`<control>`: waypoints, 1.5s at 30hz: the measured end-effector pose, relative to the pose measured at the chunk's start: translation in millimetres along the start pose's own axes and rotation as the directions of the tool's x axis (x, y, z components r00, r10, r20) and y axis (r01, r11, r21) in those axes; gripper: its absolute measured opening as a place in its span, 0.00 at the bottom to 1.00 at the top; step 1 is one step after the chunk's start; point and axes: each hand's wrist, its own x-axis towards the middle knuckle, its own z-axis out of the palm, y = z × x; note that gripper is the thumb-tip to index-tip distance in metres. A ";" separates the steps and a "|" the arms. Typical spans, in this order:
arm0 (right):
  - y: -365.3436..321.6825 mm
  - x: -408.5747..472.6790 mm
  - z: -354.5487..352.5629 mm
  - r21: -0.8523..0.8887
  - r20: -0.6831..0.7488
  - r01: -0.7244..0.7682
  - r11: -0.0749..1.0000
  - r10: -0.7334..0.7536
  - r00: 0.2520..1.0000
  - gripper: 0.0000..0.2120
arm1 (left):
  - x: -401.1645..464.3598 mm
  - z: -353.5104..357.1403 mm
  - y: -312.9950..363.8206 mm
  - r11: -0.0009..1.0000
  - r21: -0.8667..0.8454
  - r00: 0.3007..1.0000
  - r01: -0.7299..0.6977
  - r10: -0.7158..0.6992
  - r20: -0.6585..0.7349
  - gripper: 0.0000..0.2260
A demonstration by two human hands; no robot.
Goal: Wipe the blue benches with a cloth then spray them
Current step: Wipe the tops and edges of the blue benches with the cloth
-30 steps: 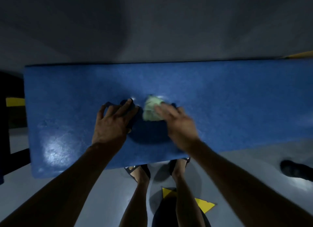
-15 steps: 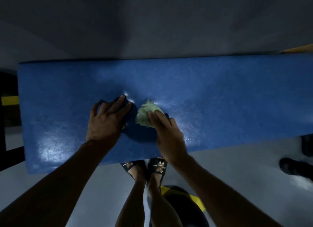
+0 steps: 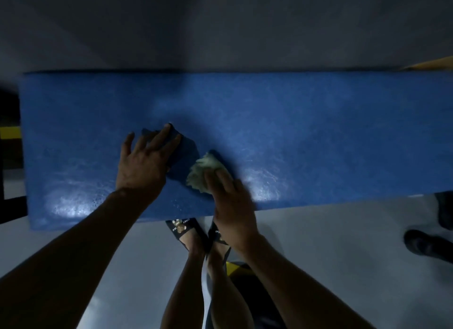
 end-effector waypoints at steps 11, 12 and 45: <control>117.1 -47.2 -34.5 0.107 -0.237 -0.466 0.878 0.478 0.846 0.30 | -51.7 9.1 12.7 1.000 -0.016 0.999 0.014 -0.015 -0.050 0.36; 87.1 -45.1 -18.2 0.155 -0.259 -0.430 0.889 0.457 0.851 0.31 | -56.0 9.4 14.6 1.000 -0.014 0.999 0.016 -0.017 -0.042 0.36; 40.4 -46.2 -10.2 -0.011 -0.192 -0.539 0.842 0.527 0.828 0.38 | -126.9 4.8 -127.7 0.994 -0.108 1.000 -0.021 0.020 -0.009 0.29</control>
